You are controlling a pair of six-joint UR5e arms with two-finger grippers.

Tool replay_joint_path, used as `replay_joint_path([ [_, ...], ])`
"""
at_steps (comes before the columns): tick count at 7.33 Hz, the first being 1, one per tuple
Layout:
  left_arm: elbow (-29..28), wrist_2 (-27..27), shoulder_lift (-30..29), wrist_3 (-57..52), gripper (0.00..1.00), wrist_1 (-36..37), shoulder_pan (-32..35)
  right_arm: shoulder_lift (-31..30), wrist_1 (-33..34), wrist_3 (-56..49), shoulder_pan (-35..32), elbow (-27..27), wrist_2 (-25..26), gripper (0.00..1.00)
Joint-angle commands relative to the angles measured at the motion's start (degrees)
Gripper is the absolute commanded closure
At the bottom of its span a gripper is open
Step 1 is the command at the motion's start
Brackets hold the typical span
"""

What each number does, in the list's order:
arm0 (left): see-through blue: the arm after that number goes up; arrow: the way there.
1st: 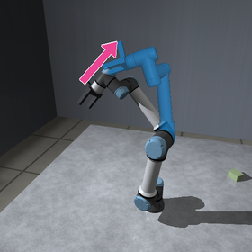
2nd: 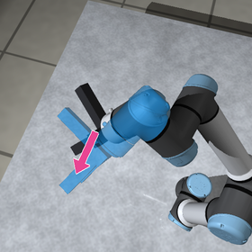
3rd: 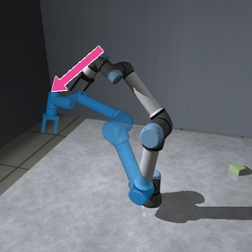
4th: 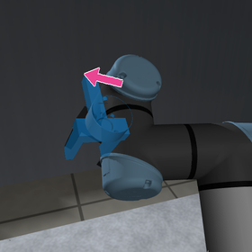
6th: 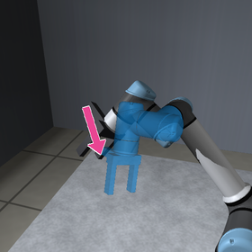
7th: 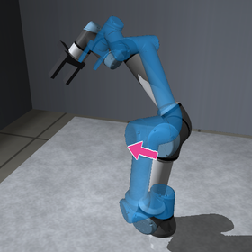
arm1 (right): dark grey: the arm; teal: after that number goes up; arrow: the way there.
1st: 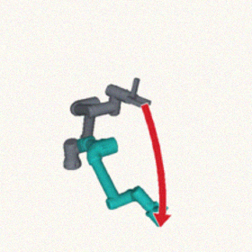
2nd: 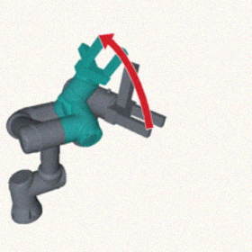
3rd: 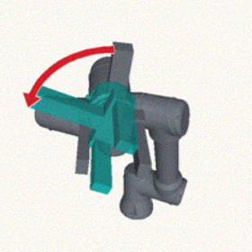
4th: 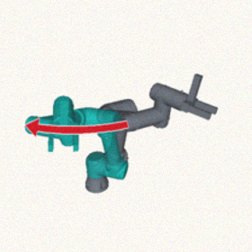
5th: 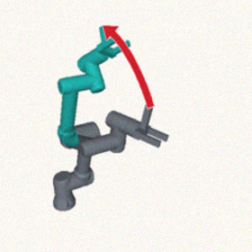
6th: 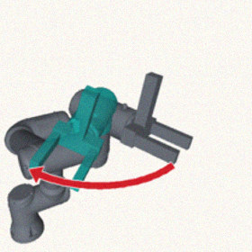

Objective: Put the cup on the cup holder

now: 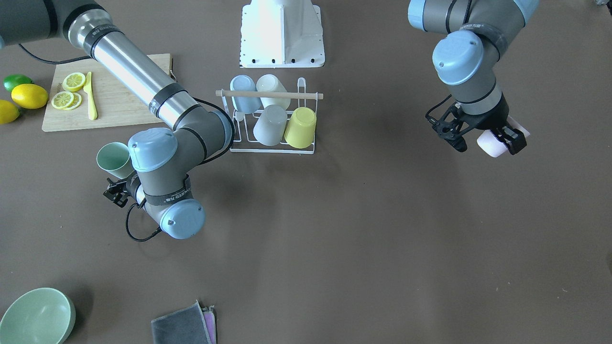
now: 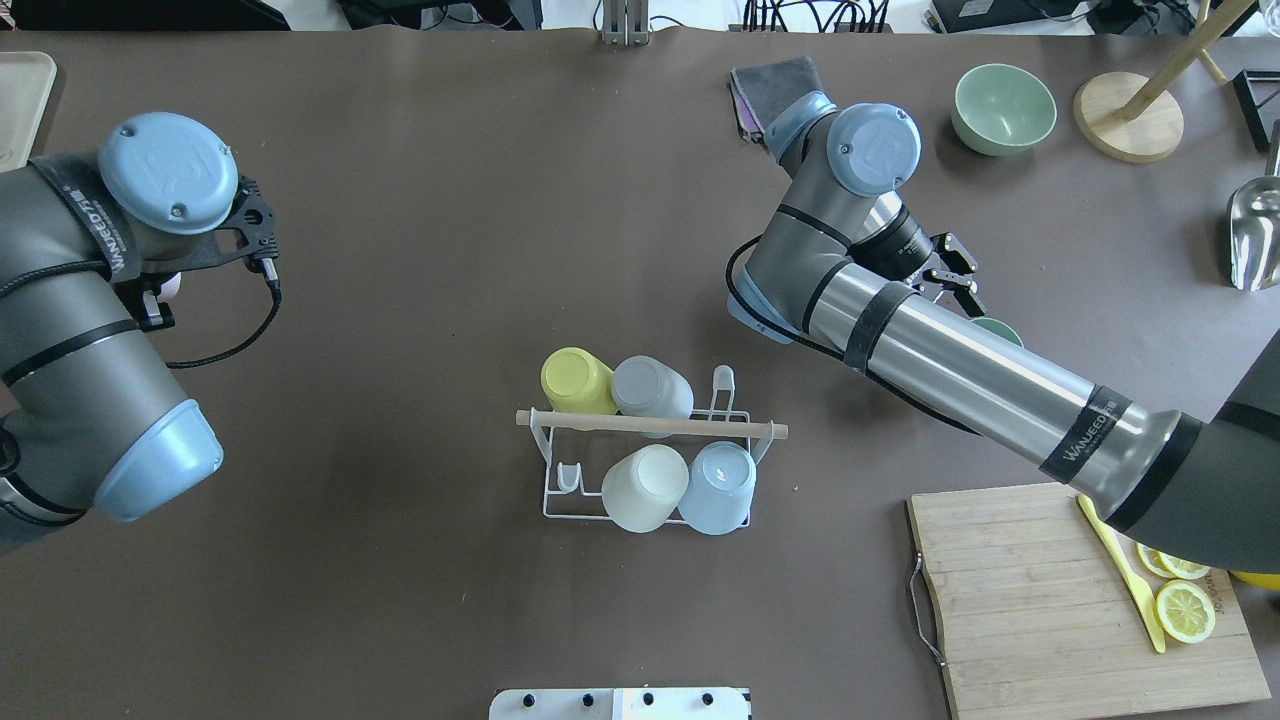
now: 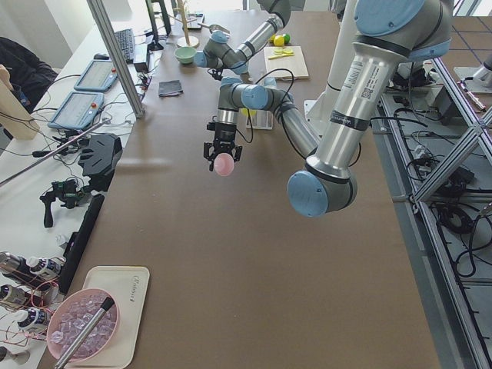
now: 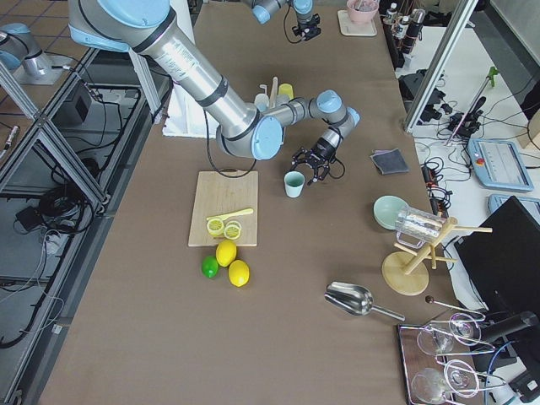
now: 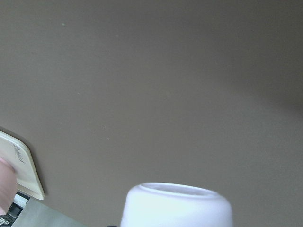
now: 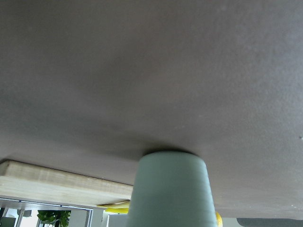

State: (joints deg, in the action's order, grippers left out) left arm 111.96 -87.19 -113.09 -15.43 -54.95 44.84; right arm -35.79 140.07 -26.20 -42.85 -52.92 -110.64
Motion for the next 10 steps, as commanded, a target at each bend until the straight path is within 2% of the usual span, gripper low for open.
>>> replay_joint_path([
  [1, 2.6, 0.0, 0.3, 0.4, 0.51, -3.7, 1.6, -1.0, 0.5, 0.1, 0.8, 0.4, 0.0, 0.03],
  [2, 3.0, -0.2, 1.9, 1.5, 0.51, -8.8, 1.7, -1.1, 0.6, 0.1, 1.0, 0.5, 0.1, 0.03],
  [3, 3.4, -0.3, 4.1, 2.4, 0.52, -17.0, 2.0, -1.3, 0.7, 0.4, 1.3, 0.8, 0.1, 0.04],
  [4, 2.9, -0.6, 5.2, 7.5, 0.52, -22.7, 2.0, -1.2, 0.7, 0.6, 1.5, 1.1, 0.1, 0.05],
  [6, 2.7, -0.8, 5.6, 8.5, 0.51, -32.4, 1.9, -1.1, 2.2, 0.6, 1.5, 1.1, 0.6, 0.05],
  [10, 2.0, -0.9, 8.6, 9.8, 0.53, -62.9, 1.0, -1.3, 3.3, 0.6, 2.2, 1.1, 1.9, 0.05],
])
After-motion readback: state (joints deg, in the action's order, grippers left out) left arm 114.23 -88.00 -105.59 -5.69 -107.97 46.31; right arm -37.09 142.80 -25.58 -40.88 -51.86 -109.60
